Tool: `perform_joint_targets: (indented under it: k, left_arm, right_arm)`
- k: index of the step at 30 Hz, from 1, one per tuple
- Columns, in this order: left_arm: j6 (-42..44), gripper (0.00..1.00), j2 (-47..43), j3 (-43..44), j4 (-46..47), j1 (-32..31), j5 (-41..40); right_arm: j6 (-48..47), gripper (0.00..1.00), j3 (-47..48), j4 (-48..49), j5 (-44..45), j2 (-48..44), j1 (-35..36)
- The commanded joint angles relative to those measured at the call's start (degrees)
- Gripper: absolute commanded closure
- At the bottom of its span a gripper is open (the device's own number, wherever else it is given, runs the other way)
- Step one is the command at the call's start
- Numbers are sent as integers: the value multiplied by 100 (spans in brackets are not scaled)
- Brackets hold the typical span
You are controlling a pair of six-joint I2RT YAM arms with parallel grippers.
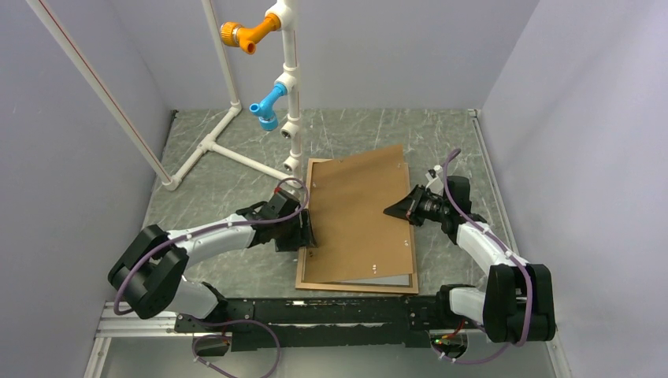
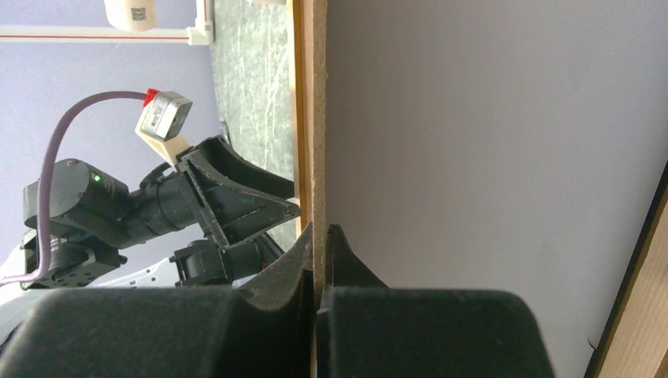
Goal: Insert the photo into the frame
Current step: Place the photo frame item in the photo frame.
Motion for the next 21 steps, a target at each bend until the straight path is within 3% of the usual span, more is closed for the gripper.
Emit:
perform_joint_targets:
  k: [1, 12, 21]
  left_arm:
    - [-21, 29, -312, -64, 264, -12, 263]
    - [-206, 27, -128, -193, 988, -14, 760]
    - [-188, 27, -187, -197, 948, -12, 732]
  right_arm:
    - [-293, 100, -251, -33, 276, -67, 70]
    - [-9, 100, -713, 521, 271, -35, 68]
    - [-91, 100, -954, 793, 222, 269, 78]
